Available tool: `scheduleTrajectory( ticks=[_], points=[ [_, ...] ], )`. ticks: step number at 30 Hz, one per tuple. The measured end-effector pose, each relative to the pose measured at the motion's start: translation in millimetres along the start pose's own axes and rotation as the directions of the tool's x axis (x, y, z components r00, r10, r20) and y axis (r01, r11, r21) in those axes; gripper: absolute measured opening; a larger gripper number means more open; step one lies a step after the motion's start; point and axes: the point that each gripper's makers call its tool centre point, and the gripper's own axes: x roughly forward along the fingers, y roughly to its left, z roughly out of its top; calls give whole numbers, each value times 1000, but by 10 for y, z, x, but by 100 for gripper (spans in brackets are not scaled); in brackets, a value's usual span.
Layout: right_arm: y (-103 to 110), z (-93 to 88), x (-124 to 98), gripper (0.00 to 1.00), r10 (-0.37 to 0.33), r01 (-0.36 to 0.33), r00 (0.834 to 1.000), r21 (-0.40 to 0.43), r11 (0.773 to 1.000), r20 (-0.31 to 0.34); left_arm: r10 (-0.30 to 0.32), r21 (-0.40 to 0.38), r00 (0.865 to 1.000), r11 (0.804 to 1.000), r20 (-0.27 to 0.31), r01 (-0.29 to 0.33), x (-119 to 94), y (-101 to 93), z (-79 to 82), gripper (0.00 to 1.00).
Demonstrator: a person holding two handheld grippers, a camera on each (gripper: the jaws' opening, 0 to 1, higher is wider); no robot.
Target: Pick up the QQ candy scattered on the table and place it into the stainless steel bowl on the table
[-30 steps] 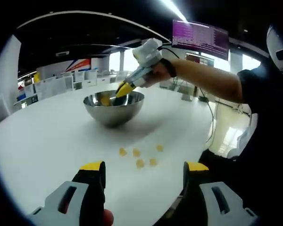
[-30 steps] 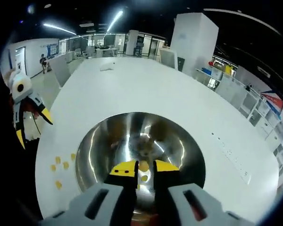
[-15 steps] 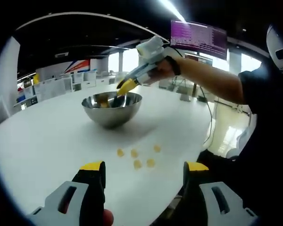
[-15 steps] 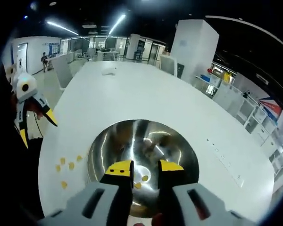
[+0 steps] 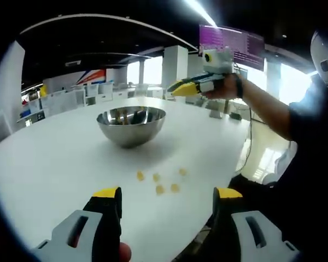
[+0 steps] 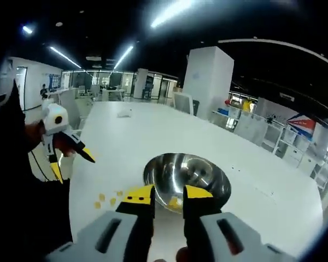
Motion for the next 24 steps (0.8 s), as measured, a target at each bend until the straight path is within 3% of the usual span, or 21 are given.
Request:
scheduleTrajectory(
  ticks=[7, 16, 24],
  points=[
    [148, -47, -334, 21, -37, 30, 994, 70, 997, 102, 0, 4, 1000, 1000, 0, 0, 19, 7, 6, 68],
    [398, -323, -560, 21, -70, 23, 975, 219, 976, 212, -1, 9, 1000, 1000, -2, 1, 36, 27, 29, 68],
    [529, -506, -656, 20, -81, 18, 970, 267, 964, 228, 6, 12, 1000, 1000, -6, -6, 16, 47, 15, 67]
  ],
)
